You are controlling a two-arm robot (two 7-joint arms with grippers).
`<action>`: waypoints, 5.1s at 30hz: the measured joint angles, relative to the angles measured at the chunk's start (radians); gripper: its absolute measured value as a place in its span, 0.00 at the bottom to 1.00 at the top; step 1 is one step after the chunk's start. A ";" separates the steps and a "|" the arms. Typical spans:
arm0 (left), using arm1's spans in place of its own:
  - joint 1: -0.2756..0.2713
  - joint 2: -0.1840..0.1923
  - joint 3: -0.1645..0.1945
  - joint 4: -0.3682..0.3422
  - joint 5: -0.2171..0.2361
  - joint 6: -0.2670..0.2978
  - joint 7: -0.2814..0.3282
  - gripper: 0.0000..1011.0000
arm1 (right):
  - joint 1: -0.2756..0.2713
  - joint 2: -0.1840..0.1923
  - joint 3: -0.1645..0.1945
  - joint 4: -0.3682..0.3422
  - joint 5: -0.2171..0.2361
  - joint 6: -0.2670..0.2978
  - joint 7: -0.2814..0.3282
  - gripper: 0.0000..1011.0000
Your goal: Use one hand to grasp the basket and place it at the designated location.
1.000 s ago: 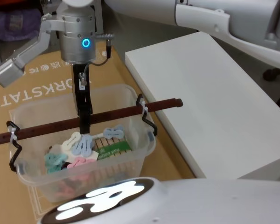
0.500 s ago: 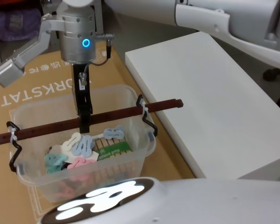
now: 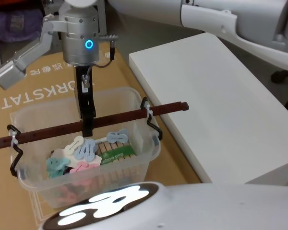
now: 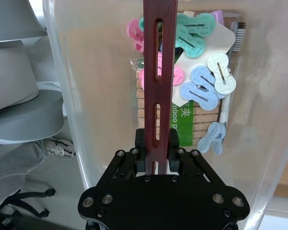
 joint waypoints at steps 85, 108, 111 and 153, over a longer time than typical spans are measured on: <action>0.000 0.000 0.000 0.000 0.000 0.000 0.000 0.00 | 0.171 0.098 0.100 0.009 -0.010 0.074 -0.018 0.24; 0.000 0.000 0.000 0.000 0.000 0.000 0.000 0.00 | 0.140 0.173 0.140 -0.018 -0.032 0.222 -0.018 0.24; 0.000 0.000 0.000 0.000 0.000 0.000 0.000 0.00 | 0.137 0.197 0.147 -0.030 -0.036 0.249 -0.017 0.24; 0.000 0.000 0.000 0.000 0.000 0.000 0.000 0.00 | 0.024 0.526 0.250 -0.198 -0.089 0.542 -0.114 0.24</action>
